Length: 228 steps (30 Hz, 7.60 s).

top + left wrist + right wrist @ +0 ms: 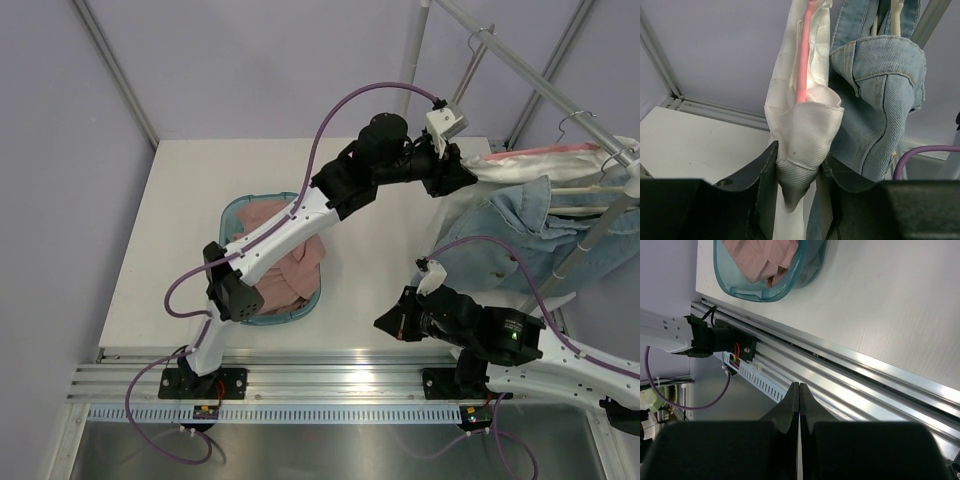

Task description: Remove the skirt from the hanger

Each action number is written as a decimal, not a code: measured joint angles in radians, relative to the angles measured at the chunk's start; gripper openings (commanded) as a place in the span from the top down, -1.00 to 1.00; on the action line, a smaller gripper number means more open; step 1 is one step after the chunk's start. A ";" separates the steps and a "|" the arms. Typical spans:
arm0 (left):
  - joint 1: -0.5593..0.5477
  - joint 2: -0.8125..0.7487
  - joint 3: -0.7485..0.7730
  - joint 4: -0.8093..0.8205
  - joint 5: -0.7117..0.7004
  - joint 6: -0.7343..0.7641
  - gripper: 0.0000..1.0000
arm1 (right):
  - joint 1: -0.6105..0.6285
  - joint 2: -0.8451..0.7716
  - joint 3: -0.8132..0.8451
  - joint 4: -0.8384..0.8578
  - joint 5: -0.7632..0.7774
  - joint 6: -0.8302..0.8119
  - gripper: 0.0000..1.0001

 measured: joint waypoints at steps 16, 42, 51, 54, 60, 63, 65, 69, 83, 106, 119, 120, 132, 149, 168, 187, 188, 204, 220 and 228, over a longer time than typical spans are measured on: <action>0.015 0.036 0.017 0.098 0.094 -0.159 1.00 | 0.000 -0.032 0.002 -0.012 0.000 0.003 1.00; 0.103 -0.089 -0.150 0.254 0.148 -0.280 1.00 | 0.000 0.013 0.010 -0.008 -0.001 0.003 1.00; 0.110 -0.215 -0.310 0.271 0.156 -0.262 1.00 | 0.000 0.031 0.012 -0.006 -0.018 0.003 1.00; 0.117 -0.290 -0.428 0.278 0.155 -0.254 1.00 | 0.000 0.030 0.014 -0.005 -0.018 0.003 0.94; 0.177 -0.394 -0.591 0.279 0.156 -0.244 1.00 | 0.000 0.030 0.019 -0.003 -0.018 0.000 0.37; 0.211 -0.452 -0.674 0.279 0.152 -0.233 1.00 | 0.000 0.030 0.019 0.001 -0.020 -0.006 -0.40; 0.234 -0.509 -0.736 0.262 0.144 -0.221 1.00 | 0.000 0.035 0.021 0.001 -0.023 -0.010 -0.79; 0.269 -0.670 -0.912 0.227 0.094 -0.204 1.00 | 0.000 0.114 0.061 -0.001 -0.029 -0.040 -0.99; 0.289 -1.321 -1.304 -0.173 -0.141 -0.191 1.00 | 0.001 0.499 0.504 0.019 -0.101 -0.219 -0.82; 0.289 -1.605 -1.415 -0.401 -0.084 -0.264 1.00 | 0.002 0.597 0.769 0.061 0.138 -0.362 -0.11; 0.289 -1.678 -1.429 -0.429 -0.012 -0.298 1.00 | 0.002 0.653 0.769 0.064 0.222 -0.379 0.02; 0.289 -1.679 -1.429 -0.431 -0.010 -0.299 1.00 | 0.002 0.653 0.769 0.064 0.223 -0.379 0.02; 0.289 -1.670 -1.424 -0.422 0.005 -0.330 1.00 | 0.002 0.634 0.698 0.082 0.239 -0.361 0.89; 0.289 -1.708 -1.495 -0.288 0.069 -0.358 -0.25 | 0.002 0.605 0.731 -0.066 0.297 -0.311 1.00; 0.289 -1.726 -1.581 -0.298 0.014 -0.383 1.00 | 0.004 0.475 0.845 -0.211 0.430 -0.250 1.00; 0.278 -1.773 -1.571 -0.285 -0.060 -0.415 1.00 | 0.035 0.360 0.776 -0.292 0.504 0.021 1.00; 0.279 -1.773 -1.583 -0.294 -0.060 -0.418 1.00 | 0.030 0.344 0.778 -0.293 0.562 0.026 1.00; 0.286 -1.638 -1.620 -0.253 0.093 -0.423 -0.16 | -0.005 0.309 0.795 -0.121 0.656 -0.330 1.00; 0.286 -1.574 -1.210 -0.333 0.135 -0.168 -0.42 | -0.006 0.296 0.710 -0.239 0.248 -0.460 1.00; 0.286 -1.471 -1.263 -0.333 0.271 -0.126 -0.42 | -0.006 0.344 0.710 -0.245 0.174 -0.453 1.00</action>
